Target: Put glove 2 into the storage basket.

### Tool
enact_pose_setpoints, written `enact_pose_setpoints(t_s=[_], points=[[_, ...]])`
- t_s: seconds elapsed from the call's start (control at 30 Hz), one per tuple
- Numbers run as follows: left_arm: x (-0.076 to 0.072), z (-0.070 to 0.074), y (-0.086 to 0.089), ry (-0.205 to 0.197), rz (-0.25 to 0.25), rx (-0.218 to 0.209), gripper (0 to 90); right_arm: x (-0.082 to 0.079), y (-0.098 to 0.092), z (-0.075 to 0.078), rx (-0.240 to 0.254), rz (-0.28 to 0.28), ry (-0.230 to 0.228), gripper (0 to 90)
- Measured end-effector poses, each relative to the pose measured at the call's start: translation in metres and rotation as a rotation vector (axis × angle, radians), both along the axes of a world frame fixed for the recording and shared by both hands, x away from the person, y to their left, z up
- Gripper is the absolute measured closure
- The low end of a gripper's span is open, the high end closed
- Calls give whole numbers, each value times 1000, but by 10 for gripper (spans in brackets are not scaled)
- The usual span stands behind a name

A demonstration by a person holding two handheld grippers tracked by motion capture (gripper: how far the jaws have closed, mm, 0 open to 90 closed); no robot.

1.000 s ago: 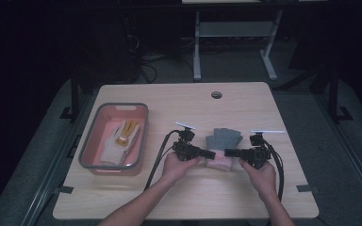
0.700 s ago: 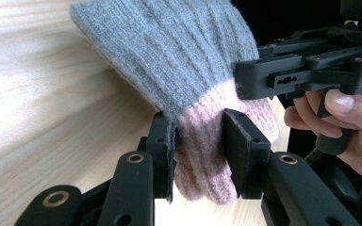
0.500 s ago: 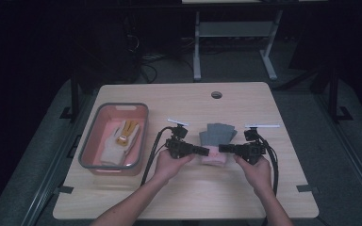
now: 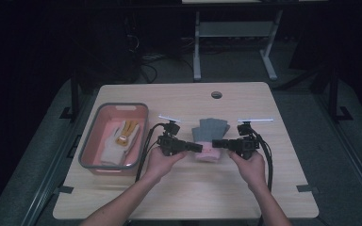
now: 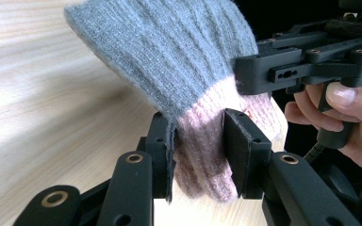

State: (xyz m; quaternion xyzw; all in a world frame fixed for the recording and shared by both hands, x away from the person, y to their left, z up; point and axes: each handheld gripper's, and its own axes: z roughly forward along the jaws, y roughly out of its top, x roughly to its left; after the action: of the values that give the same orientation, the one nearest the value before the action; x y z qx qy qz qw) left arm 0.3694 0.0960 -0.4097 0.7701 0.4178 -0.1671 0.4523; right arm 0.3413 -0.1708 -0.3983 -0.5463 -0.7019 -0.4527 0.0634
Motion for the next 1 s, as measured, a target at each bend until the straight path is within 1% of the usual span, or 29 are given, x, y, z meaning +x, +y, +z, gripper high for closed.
enact_pose_setpoints(t_s=[0.1, 0.23, 0.27, 0.57, 0.7, 0.73, 0.8, 0.87, 1.0], points=[[0, 4, 5, -5, 9, 0, 643, 2, 5, 4, 3, 10, -10, 704], [0, 8, 12, -13, 14, -1, 642, 4, 10, 7, 5, 21, -9, 704], [1, 9, 14, -11, 16, -2, 643, 7, 14, 9, 3, 31, -18, 705], [1, 17, 29, -31, 36, 0, 643, 13, 28, 16, 7, 52, -18, 704], [2, 22, 36, -26, 51, -3, 643, 16, 34, 20, 9, 62, -18, 705], [3, 23, 38, -32, 50, -4, 643, 18, 37, 22, 14, 67, -23, 705], [4, 25, 41, -36, 51, 0, 643, 19, 38, 23, 12, 68, -20, 705], [4, 27, 43, -40, 56, -1, 643, 21, 41, 24, 13, 73, -30, 705], [2, 30, 48, -46, 61, -5, 642, 22, 45, 29, 13, 82, -31, 705]])
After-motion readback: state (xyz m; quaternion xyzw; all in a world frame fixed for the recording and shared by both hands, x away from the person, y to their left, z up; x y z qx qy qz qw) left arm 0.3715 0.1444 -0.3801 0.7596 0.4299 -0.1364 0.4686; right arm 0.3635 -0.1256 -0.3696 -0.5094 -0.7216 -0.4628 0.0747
